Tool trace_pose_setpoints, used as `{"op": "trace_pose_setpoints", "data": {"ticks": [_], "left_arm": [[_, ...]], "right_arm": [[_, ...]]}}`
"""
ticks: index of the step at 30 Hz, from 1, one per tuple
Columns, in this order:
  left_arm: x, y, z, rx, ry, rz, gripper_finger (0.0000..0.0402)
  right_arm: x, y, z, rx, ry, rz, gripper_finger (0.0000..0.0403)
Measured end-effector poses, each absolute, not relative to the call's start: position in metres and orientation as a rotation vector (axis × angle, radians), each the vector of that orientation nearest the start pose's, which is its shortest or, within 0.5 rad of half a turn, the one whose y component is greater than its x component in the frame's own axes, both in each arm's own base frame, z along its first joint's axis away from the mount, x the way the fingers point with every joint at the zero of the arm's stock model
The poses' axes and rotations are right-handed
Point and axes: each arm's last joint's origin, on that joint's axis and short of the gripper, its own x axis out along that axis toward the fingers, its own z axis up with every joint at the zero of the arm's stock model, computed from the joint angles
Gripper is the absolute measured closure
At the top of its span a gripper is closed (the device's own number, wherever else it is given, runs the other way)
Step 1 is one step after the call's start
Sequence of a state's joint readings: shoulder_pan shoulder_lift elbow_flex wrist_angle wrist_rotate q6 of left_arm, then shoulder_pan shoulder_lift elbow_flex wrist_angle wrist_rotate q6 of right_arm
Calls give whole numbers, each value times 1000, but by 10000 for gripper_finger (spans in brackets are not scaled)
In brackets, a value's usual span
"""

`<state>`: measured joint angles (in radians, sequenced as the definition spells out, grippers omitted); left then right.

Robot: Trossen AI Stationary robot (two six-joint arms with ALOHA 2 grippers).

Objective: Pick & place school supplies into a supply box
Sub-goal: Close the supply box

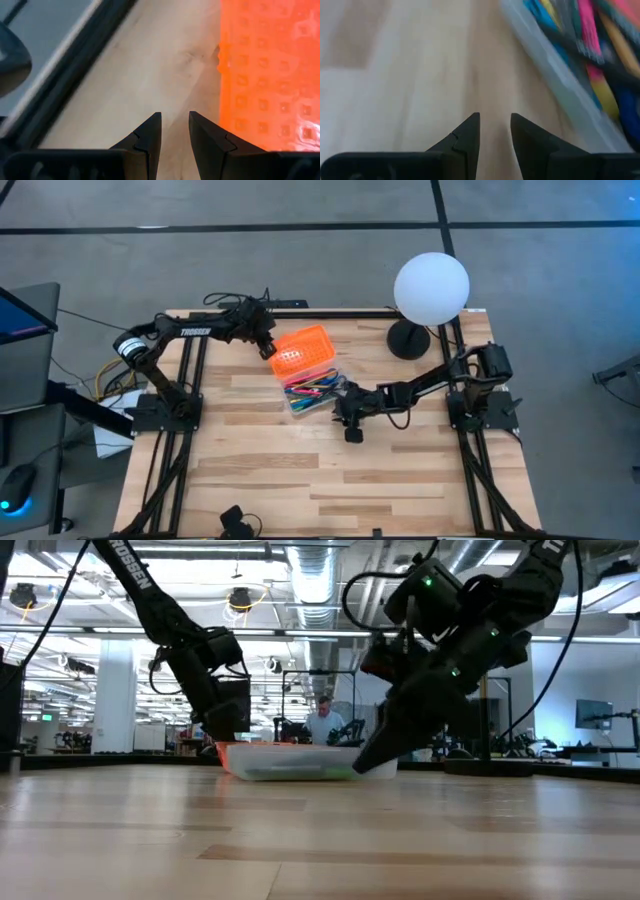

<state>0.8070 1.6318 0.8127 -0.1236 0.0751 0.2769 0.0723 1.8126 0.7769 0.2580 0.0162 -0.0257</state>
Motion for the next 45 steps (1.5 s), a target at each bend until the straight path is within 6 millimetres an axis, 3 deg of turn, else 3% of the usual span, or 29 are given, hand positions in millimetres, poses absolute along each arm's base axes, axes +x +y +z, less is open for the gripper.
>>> {"op": "trace_pose_setpoints", "data": {"ticks": [5, 12, 31, 38, 45], "left_arm": [[215, 218, 141, -185, 949, 470, 308], [215, 215, 126, -240, 996, 378, 308], [224, 193, 123, -258, 1070, 233, 308], [228, 182, 122, -262, 1102, 184, 308], [231, 176, 121, -266, 1116, 159, 308]], "right_arm": [[321, 22, 106, -37, 869, -61, 301], [319, 23, 105, -32, 890, -85, 301], [304, 28, 103, -30, 1014, -264, 301], [284, 36, 113, -109, 1064, -392, 301], [270, 36, 111, -112, 1061, -460, 301]]}}
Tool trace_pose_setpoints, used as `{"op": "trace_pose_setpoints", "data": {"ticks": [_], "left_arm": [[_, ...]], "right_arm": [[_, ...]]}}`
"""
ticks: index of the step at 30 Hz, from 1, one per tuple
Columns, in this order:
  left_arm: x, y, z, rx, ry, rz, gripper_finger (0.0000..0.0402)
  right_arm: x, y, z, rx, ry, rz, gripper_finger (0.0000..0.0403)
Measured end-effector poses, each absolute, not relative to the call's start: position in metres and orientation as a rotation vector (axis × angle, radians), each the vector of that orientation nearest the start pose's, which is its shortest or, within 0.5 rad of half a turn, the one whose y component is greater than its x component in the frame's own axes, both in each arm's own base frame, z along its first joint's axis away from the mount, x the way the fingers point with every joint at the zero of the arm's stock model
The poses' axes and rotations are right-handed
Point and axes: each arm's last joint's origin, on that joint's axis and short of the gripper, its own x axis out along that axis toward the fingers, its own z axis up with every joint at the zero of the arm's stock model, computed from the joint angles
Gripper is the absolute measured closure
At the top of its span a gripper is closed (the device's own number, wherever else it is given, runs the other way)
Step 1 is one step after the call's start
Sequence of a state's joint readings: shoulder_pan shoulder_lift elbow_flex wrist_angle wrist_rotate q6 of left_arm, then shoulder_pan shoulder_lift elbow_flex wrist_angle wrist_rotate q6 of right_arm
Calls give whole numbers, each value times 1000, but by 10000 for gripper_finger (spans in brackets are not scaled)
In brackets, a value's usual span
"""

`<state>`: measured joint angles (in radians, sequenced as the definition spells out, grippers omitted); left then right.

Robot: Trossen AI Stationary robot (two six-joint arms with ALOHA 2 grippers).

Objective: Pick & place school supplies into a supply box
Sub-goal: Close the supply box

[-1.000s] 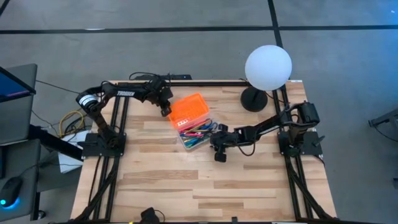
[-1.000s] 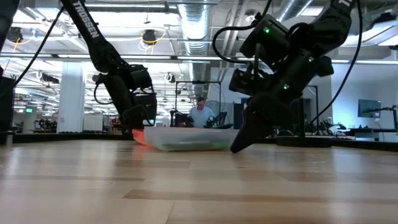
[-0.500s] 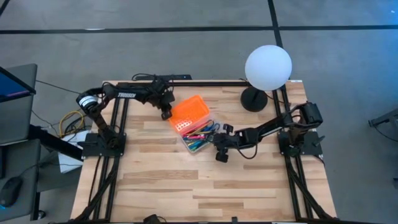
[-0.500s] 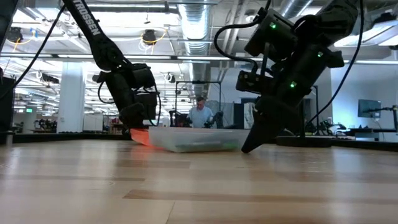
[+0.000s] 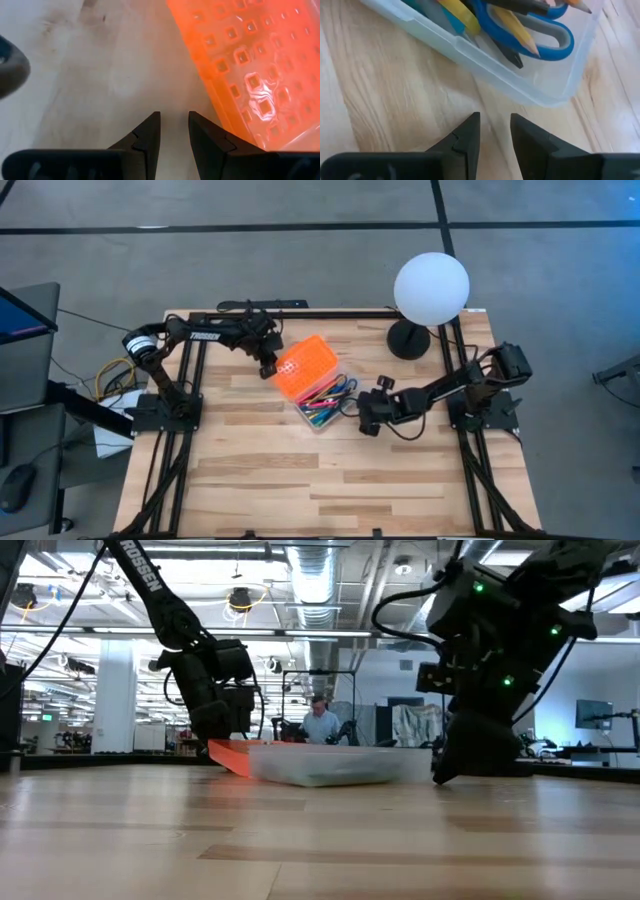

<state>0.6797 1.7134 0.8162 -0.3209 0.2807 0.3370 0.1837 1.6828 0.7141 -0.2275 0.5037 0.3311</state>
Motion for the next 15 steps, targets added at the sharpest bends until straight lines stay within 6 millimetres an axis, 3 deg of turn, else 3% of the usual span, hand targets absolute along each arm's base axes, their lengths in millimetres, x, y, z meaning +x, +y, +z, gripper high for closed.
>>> {"op": "trace_pose_setpoints", "data": {"ticks": [15], "left_arm": [[244, 149, 119, -243, 1158, 33, 308]], "right_arm": [[267, 36, 105, -187, 1051, -413, 301]]}}
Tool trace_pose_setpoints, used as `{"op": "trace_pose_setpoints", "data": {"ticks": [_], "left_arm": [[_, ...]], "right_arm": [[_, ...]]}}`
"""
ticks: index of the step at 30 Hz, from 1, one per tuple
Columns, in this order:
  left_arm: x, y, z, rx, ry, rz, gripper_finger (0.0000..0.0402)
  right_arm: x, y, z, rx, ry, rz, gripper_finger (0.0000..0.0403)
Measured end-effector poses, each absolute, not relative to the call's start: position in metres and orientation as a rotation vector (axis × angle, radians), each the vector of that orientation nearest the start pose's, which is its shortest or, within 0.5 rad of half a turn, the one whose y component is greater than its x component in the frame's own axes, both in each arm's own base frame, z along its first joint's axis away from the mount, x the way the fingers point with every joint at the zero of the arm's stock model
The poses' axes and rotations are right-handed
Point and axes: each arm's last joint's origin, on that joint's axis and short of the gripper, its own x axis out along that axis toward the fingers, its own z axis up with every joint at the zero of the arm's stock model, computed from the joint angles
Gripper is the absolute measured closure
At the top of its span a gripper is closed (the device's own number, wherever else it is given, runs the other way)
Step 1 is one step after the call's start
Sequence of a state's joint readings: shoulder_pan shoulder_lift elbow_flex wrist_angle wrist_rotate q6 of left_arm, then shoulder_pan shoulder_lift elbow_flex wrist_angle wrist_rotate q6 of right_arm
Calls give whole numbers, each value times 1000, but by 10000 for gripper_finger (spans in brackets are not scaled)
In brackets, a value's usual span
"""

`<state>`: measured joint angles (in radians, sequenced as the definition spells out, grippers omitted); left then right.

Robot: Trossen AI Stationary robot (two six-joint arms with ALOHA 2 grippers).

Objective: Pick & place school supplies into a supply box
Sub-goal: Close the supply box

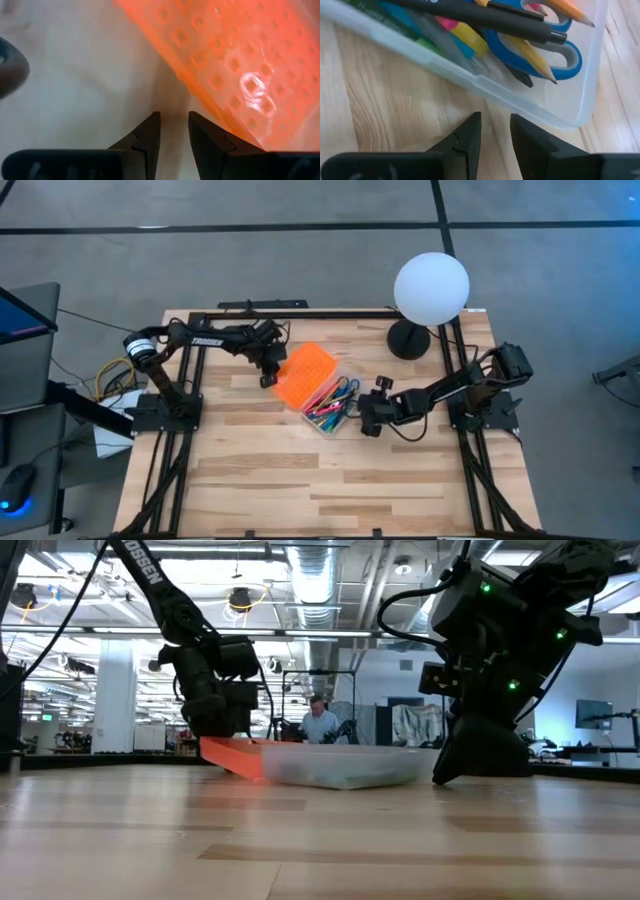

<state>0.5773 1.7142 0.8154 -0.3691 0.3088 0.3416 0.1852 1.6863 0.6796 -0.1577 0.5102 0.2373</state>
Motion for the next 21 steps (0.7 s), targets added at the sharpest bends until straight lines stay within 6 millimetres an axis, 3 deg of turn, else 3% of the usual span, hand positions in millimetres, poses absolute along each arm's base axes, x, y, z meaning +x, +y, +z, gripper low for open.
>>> {"op": "trace_pose_setpoints", "data": {"ticks": [21], "left_arm": [[258, 108, 116, -218, 1144, -185, 308]], "right_arm": [[266, 34, 105, -223, 1070, -405, 301]]}}
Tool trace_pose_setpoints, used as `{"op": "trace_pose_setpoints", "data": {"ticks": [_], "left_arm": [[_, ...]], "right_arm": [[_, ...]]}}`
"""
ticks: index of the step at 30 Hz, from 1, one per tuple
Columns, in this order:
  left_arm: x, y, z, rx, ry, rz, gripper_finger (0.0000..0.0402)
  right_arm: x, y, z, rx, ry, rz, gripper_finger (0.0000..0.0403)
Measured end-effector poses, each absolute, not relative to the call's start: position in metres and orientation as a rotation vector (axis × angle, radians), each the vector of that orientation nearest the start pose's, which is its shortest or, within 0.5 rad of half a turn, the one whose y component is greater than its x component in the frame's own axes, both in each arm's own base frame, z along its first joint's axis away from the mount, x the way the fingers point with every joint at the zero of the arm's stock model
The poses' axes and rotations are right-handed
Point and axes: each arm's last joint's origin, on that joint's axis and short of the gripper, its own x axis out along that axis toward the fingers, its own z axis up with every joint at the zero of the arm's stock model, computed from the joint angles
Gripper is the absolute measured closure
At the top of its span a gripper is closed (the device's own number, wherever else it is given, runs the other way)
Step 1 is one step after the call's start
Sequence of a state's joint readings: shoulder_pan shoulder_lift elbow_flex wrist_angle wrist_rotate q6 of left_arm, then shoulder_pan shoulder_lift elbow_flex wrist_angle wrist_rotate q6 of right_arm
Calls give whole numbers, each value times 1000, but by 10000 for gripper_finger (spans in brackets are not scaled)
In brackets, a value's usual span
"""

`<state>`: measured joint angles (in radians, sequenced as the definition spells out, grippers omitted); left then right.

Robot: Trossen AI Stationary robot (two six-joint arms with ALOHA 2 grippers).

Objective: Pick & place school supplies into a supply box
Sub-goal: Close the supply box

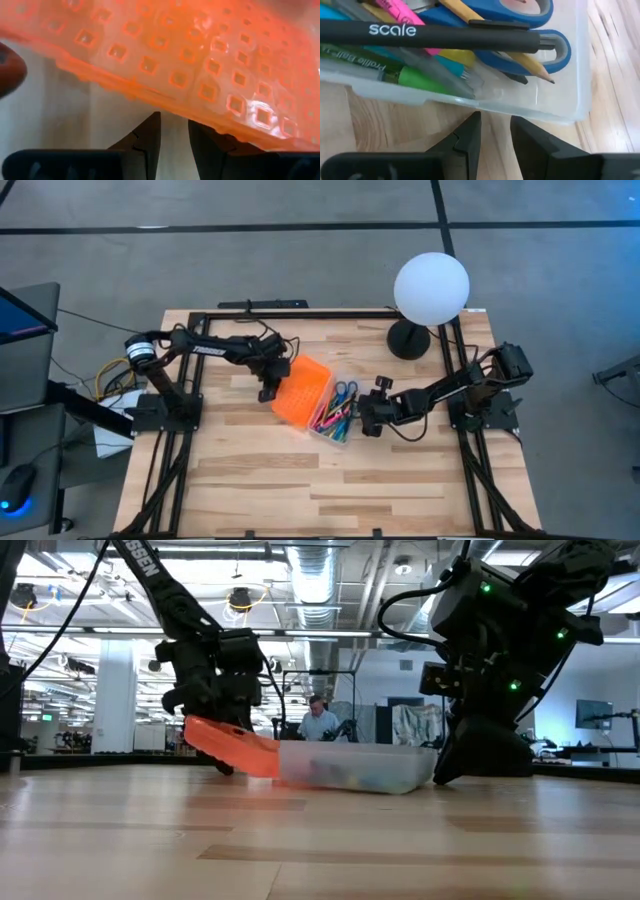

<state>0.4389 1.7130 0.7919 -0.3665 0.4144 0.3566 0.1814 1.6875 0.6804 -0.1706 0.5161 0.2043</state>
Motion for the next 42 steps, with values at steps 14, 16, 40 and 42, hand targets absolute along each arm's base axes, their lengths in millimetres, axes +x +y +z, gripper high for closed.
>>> {"op": "trace_pose_setpoints", "data": {"ticks": [14, 16, 40, 42], "left_arm": [[230, 91, 91, -110, 877, -201, 308], [225, 87, 91, -93, 857, -186, 308], [219, 38, 98, 54, 659, -249, 308], [220, 33, 102, 72, 637, -255, 308]], "right_arm": [[266, 34, 105, -229, 1067, -405, 301], [266, 34, 105, -230, 1066, -406, 301], [269, 35, 106, -253, 1041, -384, 301], [269, 35, 106, -253, 1040, -384, 301]]}}
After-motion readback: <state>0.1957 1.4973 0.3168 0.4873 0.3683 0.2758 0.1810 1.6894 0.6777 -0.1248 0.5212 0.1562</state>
